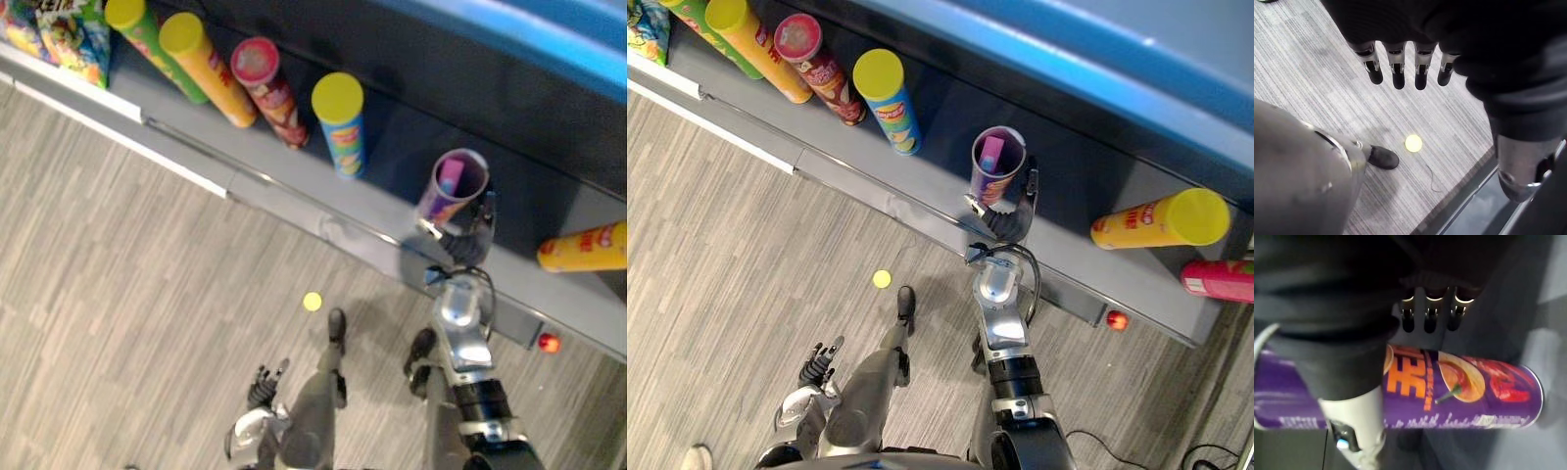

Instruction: Put the gum and the chips on the shelf.

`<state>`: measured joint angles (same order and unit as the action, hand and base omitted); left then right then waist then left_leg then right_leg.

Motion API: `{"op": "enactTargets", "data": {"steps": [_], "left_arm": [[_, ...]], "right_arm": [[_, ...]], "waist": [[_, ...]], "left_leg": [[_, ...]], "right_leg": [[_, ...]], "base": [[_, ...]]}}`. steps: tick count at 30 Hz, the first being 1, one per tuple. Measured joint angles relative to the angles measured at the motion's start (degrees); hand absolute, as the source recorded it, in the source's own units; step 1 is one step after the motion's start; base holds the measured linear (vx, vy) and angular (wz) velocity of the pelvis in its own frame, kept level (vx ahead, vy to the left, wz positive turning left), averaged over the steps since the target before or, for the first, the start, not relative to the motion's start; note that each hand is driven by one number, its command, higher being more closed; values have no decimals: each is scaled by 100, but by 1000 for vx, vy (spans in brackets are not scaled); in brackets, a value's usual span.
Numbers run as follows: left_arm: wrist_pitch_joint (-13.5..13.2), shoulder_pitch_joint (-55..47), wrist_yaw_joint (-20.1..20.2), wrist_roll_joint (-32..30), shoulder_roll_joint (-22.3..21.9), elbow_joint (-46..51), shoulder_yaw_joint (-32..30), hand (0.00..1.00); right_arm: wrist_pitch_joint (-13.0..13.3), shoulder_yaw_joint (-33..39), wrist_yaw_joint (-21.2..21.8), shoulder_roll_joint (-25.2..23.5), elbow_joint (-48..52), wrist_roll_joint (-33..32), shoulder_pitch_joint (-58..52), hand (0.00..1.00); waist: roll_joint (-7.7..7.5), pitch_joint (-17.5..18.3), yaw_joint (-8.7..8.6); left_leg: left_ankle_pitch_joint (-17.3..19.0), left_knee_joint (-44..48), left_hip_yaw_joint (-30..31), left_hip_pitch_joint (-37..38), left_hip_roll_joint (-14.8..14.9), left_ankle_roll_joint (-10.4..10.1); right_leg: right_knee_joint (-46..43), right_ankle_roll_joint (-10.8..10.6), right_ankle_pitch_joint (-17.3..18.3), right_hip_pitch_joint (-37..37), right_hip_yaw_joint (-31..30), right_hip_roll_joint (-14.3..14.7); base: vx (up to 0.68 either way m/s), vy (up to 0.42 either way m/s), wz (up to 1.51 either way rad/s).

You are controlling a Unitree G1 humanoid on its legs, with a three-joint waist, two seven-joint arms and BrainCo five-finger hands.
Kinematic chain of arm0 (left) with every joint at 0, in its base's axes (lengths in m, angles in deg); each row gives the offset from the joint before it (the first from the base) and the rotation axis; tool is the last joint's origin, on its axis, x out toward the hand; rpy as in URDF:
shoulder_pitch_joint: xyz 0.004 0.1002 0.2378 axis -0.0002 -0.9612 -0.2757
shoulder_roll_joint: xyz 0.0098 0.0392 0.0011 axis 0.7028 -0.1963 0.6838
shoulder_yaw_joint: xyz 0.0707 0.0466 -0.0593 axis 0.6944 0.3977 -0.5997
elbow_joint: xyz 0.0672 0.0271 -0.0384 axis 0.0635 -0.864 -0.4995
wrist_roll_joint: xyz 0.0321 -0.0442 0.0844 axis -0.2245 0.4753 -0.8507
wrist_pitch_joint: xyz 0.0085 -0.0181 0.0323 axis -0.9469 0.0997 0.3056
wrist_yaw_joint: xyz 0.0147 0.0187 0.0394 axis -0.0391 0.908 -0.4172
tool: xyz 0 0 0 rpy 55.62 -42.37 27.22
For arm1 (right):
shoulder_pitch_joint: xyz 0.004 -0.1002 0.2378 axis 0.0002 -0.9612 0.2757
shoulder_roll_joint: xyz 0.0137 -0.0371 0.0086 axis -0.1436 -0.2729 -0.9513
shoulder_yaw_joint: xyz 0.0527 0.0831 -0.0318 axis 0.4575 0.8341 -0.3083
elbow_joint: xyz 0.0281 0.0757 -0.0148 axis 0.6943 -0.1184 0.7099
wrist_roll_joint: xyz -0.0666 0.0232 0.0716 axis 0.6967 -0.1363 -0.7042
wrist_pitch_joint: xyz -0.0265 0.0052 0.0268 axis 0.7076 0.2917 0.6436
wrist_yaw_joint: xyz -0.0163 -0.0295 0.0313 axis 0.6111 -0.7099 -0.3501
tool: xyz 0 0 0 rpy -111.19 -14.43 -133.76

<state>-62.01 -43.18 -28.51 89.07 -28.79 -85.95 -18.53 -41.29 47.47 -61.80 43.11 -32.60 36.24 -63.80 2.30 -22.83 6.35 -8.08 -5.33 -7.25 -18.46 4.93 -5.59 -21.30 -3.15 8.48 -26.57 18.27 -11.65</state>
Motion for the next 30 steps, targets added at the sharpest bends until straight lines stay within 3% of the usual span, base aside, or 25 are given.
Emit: {"op": "enactTargets", "data": {"steps": [7, 11, 13, 20, 30], "left_arm": [[96, 21, -6, -346, 87, -392, -124, 0], [135, -100, -30, -453, 175, -598, -270, 0], [229, -204, -26, -668, 192, -642, -274, 0], [368, -525, 10, -1141, 277, -853, -630, 0], [454, -882, 194, -1276, 272, -938, -1189, 0]], "right_arm": [[110, 249, 293, 69, -565, -167, -519, 0], [124, 525, 496, 217, -1349, -168, -1231, 0], [128, 605, 663, 365, -1720, -160, -1490, 0], [99, 1134, 1634, 518, -2878, -622, -2364, 0], [70, 1500, 2697, 504, -4378, -1326, -3092, 0]], "waist": [[-130, 356, -137], [-296, 874, -169], [-299, 1076, -194], [-342, 1553, -458], [-329, 1959, -566]], "left_leg": [[26, 26, -9, 358, 62, -35], [137, 212, -2, 646, 72, -152], [239, 211, 0, 820, 92, -106], [478, 131, -147, 1398, 170, -42], [573, -5, -120, 1971, 150, -7]], "right_leg": [[243, -28, -21, 519, 43, 126], [579, -85, -59, 1020, 18, 192], [688, -102, -69, 1221, -5, 241], [1244, -143, -279, 1877, -185, 444], [1635, -179, -344, 2557, -141, 502]], "base": [[76, -14, 1], [72, -9, -2], [46, 7, -8], [20, 16, -17], [32, 6, 1]]}}
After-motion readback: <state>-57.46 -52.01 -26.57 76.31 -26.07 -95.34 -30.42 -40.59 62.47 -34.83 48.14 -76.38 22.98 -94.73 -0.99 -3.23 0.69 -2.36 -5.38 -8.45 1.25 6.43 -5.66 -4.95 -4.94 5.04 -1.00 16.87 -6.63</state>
